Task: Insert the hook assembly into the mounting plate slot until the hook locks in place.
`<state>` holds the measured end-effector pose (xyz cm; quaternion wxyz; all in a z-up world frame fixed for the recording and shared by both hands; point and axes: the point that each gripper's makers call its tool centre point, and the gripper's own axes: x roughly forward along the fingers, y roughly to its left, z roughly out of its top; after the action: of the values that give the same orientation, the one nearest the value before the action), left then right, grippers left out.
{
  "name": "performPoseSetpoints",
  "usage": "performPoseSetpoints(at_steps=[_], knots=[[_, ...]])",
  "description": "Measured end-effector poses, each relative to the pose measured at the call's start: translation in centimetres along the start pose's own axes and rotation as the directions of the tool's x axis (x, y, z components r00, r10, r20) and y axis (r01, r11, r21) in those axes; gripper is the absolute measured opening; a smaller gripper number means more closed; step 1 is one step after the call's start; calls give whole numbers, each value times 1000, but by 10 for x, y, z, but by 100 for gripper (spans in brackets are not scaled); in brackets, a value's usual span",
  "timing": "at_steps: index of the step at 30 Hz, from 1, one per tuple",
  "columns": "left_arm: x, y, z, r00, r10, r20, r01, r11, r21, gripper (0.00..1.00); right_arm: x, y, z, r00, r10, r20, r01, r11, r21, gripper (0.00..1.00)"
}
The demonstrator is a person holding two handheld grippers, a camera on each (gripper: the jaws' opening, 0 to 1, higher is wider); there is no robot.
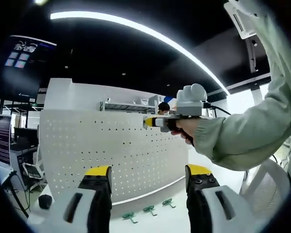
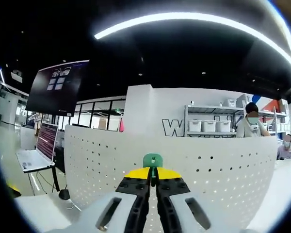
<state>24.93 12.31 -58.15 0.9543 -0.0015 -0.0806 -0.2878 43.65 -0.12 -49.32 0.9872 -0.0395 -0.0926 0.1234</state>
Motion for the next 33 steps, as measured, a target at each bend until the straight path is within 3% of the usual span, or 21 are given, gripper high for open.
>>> performPoseSetpoints(at_steps=[19, 33], knots=[[0, 1, -1, 1000, -5, 1, 5, 1000, -16, 63, 29, -12, -3, 998, -50, -28, 50, 999, -14, 1], [0, 5, -2, 1000, 1, 1, -1, 1000, -22, 62, 44, -5, -13, 997, -51, -56, 51, 999, -1, 1]])
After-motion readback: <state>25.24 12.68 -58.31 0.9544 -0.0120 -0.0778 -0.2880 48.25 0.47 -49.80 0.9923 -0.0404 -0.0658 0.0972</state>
